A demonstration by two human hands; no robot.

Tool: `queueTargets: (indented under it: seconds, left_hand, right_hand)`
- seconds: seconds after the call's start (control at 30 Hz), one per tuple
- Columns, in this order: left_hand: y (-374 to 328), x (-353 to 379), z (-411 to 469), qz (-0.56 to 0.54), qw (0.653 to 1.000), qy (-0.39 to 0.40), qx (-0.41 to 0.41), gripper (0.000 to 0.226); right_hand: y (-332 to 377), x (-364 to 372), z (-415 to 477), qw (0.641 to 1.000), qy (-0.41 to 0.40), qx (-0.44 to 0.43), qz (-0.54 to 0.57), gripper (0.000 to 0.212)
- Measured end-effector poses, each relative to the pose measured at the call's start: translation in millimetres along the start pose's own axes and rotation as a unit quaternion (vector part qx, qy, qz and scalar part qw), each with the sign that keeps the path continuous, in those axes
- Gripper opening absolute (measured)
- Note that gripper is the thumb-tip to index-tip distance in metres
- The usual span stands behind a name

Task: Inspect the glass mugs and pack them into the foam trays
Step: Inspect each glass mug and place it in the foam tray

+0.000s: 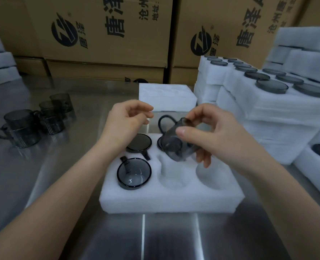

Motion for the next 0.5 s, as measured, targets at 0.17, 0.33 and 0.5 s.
queueTargets:
  seconds: [0.17,0.33,0.5]
  left_hand:
    - [15,-3,2,0.033,0.998,0.002,-0.044,0.025]
    - [21,5,5,0.128,0.990,0.031,-0.060,0.017]
    - [23,5,6,0.154,0.985,0.042,-0.065,0.015]
  right_hand:
    - [16,24,-9,0.974,0.014,0.045,-0.222,0.041]
    - [27,36,-9,0.940,0.011,0.056,-0.338,0.044]
    - [32,44,-12,0.900,0.010,0.061,-0.432,0.044]
Point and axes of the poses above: each hand's wrist, its own z-axis towards the middle knuckle, its own x-axis out of the palm, y = z × x, the point moved 8 cm from there along z, towards the middle knuckle, and after that the axes turned 15 degrees about y, right-handed, at the moved point
